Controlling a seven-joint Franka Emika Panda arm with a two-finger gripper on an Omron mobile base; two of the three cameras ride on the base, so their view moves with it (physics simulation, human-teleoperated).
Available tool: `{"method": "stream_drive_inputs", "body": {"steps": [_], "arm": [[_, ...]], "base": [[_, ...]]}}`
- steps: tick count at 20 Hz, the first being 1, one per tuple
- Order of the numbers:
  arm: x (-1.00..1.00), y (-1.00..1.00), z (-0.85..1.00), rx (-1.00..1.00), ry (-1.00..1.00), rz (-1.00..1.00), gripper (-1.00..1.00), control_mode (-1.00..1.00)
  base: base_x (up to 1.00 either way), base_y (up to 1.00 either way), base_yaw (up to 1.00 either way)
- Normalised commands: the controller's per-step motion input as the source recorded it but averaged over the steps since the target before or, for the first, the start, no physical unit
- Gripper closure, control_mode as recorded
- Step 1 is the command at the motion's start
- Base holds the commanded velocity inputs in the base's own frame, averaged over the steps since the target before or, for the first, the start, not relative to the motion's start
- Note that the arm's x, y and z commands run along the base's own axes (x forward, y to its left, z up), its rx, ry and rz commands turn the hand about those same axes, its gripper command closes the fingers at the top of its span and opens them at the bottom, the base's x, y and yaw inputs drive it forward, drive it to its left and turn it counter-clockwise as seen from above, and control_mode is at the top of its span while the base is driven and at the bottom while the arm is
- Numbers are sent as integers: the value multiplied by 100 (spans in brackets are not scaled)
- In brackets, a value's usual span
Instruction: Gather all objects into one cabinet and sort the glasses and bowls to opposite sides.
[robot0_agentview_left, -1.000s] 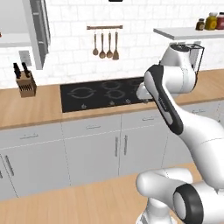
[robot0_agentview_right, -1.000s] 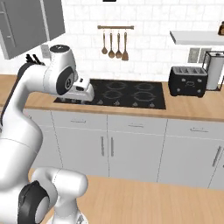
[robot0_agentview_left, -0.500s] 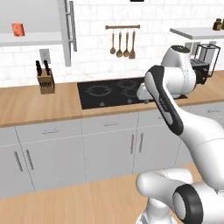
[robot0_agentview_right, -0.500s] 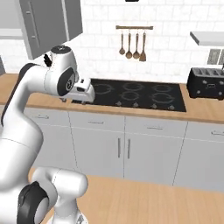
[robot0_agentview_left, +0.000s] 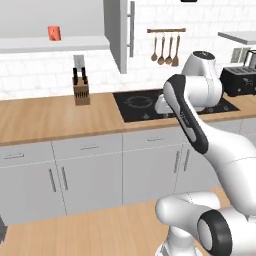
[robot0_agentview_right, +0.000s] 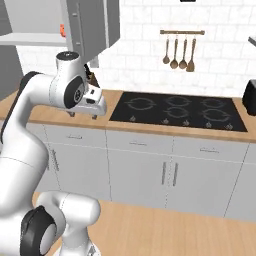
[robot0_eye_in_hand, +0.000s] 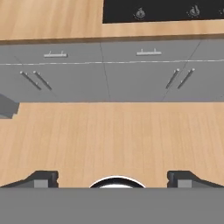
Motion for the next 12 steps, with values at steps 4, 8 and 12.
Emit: {"method": "stream_drive_inputs", "body": {"steps": [4,8,12], "arm": [[0,0,0,0,0,0,-100,100],[0,0,0,0,0,0,-100,100],[0,0,0,0,0,0,-100,100]], "base": [[-2,41,0],[24,96,0],[79,100,-1]]}}
